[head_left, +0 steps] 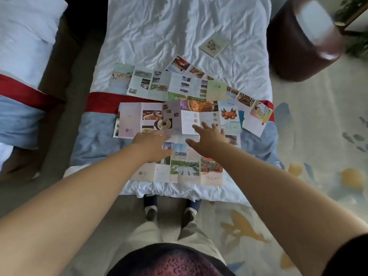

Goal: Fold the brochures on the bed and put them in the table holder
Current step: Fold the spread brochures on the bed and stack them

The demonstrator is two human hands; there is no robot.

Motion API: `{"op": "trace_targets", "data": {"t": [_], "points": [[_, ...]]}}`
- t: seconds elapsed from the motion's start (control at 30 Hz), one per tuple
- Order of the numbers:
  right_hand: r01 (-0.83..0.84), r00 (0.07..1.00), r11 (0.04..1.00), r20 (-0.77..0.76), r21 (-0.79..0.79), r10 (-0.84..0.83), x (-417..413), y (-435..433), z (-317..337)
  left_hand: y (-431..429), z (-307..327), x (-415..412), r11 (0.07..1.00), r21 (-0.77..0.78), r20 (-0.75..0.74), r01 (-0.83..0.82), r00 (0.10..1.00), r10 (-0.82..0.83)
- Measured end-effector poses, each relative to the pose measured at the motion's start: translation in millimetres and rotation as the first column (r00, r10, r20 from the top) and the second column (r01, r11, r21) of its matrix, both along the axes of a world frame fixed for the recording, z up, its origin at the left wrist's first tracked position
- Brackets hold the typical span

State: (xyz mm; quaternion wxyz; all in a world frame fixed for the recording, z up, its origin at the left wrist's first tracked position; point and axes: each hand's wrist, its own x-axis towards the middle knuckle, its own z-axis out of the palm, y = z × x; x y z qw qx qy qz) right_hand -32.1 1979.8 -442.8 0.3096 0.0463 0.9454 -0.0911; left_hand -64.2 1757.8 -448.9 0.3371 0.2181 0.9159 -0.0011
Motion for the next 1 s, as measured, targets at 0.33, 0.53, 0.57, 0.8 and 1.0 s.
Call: {"op": "trace_targets", "data": {"t": [0.33,0.53,0.57,0.8,1.0], "points": [[0.005,0.985,0.995,0.174,-0.098,0.012,28,-36,-108,-15,-106,22,0.990,0.012,0.201,-0.137,0.971,0.132],[-0.058,0.974,0.990,0.209,-0.126,0.084,39,-53,-181,-39,-179,38,0.921,0.048,0.355,-0.388,0.868,0.347],[-0.051,0.974,0.990,0.214,-0.135,0.079,42,-56,-192,-43,-189,41,0.918,0.051,0.353,-0.393,0.867,0.351],[0.048,0.977,0.986,0.212,-0.160,-0.013,61,-74,-258,-50,-245,52,0.919,0.025,0.288,-0.393,0.884,0.370],[0.139,0.977,0.974,0.182,-0.177,-0.106,68,-87,-299,-53,-280,45,0.881,0.076,0.285,-0.466,0.857,0.429]]}}
